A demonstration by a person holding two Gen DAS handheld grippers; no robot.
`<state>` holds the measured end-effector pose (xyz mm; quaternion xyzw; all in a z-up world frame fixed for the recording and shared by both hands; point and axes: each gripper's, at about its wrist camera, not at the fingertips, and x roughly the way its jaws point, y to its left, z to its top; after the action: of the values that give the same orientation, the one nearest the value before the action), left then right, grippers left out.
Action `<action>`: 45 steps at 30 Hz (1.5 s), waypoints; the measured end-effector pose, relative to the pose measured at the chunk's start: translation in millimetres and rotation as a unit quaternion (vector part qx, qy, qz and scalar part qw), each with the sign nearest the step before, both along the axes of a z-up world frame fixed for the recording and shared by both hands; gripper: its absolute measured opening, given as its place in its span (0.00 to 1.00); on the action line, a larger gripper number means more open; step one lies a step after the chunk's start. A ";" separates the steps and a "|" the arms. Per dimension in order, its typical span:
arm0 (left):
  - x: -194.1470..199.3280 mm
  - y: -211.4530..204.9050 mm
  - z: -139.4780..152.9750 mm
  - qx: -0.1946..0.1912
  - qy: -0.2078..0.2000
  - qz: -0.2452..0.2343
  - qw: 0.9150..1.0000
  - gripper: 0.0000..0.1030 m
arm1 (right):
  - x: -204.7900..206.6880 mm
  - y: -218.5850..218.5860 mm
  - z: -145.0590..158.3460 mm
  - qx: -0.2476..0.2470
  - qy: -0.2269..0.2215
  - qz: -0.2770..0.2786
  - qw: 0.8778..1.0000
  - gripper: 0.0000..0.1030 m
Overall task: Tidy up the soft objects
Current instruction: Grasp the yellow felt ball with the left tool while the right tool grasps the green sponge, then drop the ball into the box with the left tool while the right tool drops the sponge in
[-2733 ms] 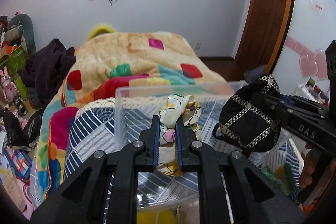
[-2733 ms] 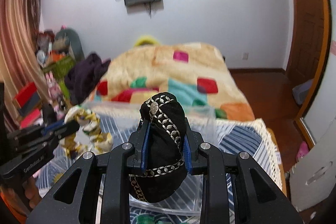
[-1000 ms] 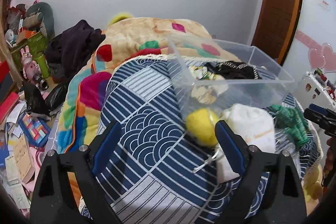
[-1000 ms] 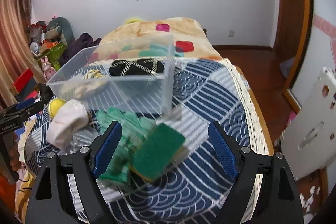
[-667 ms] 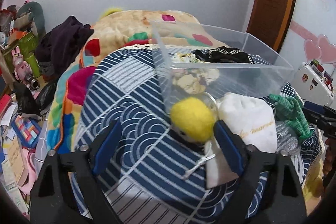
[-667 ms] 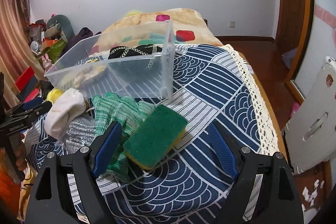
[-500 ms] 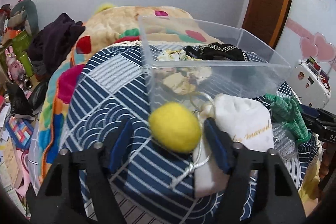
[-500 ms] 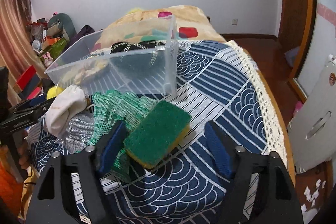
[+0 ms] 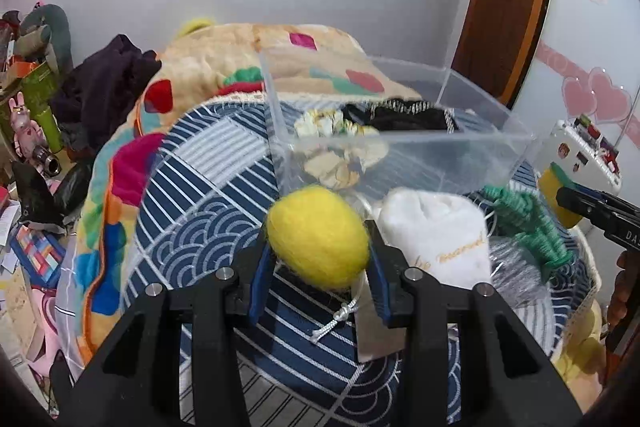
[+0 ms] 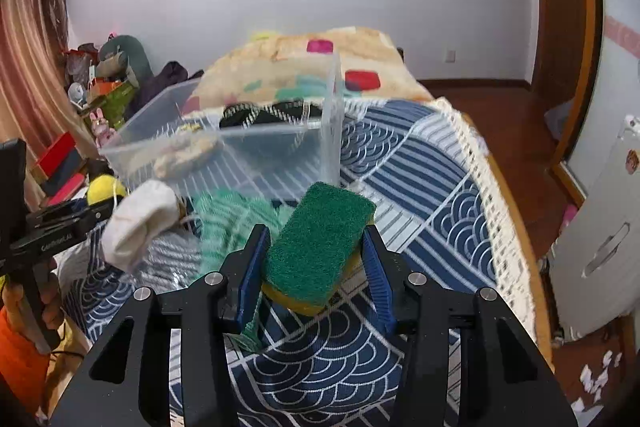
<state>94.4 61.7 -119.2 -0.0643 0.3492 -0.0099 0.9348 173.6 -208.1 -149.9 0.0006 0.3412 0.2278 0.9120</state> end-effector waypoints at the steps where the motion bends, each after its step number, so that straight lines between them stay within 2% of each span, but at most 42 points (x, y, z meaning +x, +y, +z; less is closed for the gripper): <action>1: -1.2 1.2 4.0 0.001 -0.005 0.001 1.000 0.41 | -0.3 -0.1 5.3 0.002 -0.006 -0.001 1.000 0.42; 9: -1.1 2.7 43.7 0.004 -0.052 -0.001 0.999 0.41 | 4.7 12.7 41.5 0.018 -0.057 0.013 0.998 0.42; 18: 25.7 -1.8 64.3 0.011 -0.074 -0.011 0.997 0.41 | 24.2 46.5 68.1 0.038 -0.095 0.040 0.994 0.42; 24: 52.3 -5.7 59.0 0.011 -0.057 -0.017 0.998 0.41 | 50.2 77.2 66.6 0.049 -0.070 0.072 0.994 0.42; 35: 91.7 -15.4 28.6 0.006 0.004 -0.029 1.000 0.41 | 80.5 114.8 35.6 -0.003 -0.019 0.092 0.996 0.42; 40: 97.1 -22.4 26.9 0.033 0.001 -0.020 0.999 0.41 | 86.0 119.6 23.1 -0.034 0.001 0.091 0.995 0.44; 43: 98.0 -21.9 26.5 0.031 0.004 -0.021 0.999 0.45 | 86.1 118.9 20.7 -0.042 0.002 0.086 0.995 0.44; 45: 98.3 -20.7 26.7 0.028 0.005 -0.022 0.999 0.46 | 85.2 117.1 21.9 -0.042 0.006 0.090 0.995 0.50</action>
<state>192.7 41.0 -92.5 -0.0309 0.3558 -0.0200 0.9338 258.8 -91.0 -127.9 -0.0669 0.3548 0.2944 0.8849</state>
